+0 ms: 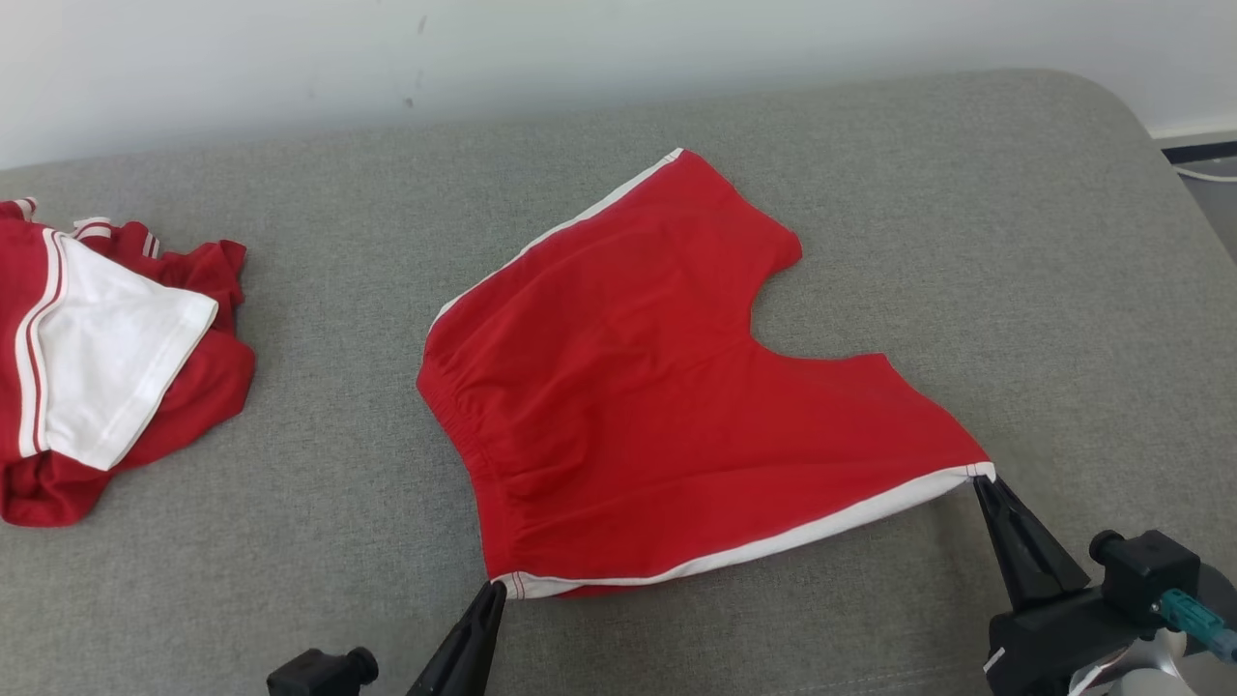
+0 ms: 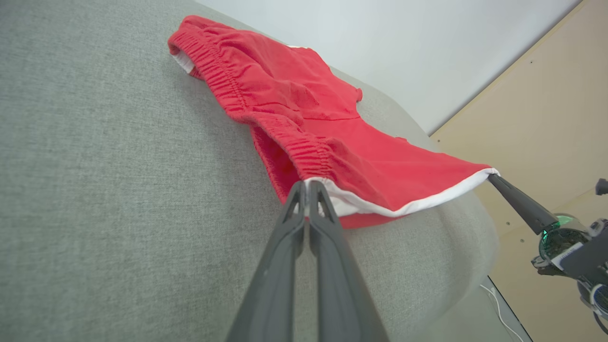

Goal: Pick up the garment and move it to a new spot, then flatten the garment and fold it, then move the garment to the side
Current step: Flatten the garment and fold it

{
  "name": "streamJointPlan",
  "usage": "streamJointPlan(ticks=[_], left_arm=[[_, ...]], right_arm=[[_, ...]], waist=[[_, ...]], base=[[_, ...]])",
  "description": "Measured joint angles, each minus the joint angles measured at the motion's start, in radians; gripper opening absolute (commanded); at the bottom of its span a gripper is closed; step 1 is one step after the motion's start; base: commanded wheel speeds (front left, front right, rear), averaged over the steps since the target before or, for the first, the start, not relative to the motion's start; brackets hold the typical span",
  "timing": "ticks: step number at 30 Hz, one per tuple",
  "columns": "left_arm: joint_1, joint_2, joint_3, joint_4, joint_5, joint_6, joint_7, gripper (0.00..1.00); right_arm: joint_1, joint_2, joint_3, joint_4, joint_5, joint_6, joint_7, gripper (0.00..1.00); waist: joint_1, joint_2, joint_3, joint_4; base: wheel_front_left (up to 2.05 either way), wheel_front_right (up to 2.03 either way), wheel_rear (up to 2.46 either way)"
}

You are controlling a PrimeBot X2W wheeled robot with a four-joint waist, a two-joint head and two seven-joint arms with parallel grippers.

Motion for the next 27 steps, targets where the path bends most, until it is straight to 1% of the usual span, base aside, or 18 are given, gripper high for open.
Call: streamJointPlan(ticks=[12,15,20,27], left_arm=[[0.139,0.038,-0.004,-0.109,0.04,0.011,-0.003,0.0],[0.176,0.056,-0.001,-0.137,0.041,0.018,-0.003,0.0],[0.23,0.066,0.003,-0.186,0.049,0.029,-0.008,0.0],[0.255,0.082,0.002,-0.245,0.059,0.039,-0.008,0.0]], right_arm=[[0.133,-0.013,-0.055,-0.109,0.0,-0.002,-0.001,0.0],[0.177,-0.013,-0.066,-0.139,-0.002,-0.011,-0.001,0.0],[0.24,-0.014,-0.089,-0.192,-0.003,-0.028,-0.001,0.0],[0.318,-0.021,-0.112,-0.256,-0.007,-0.038,-0.001,0.0]], waist=[[0.0,0.0,-0.014,0.008],[0.0,0.0,-0.015,0.009],[0.0,-0.0001,-0.013,0.007],[0.0,0.0,-0.005,0.002]], base=[[0.0,0.0,0.0],[0.0,0.0,0.0],[0.0,0.0,0.0],[0.0,0.0,0.0]])
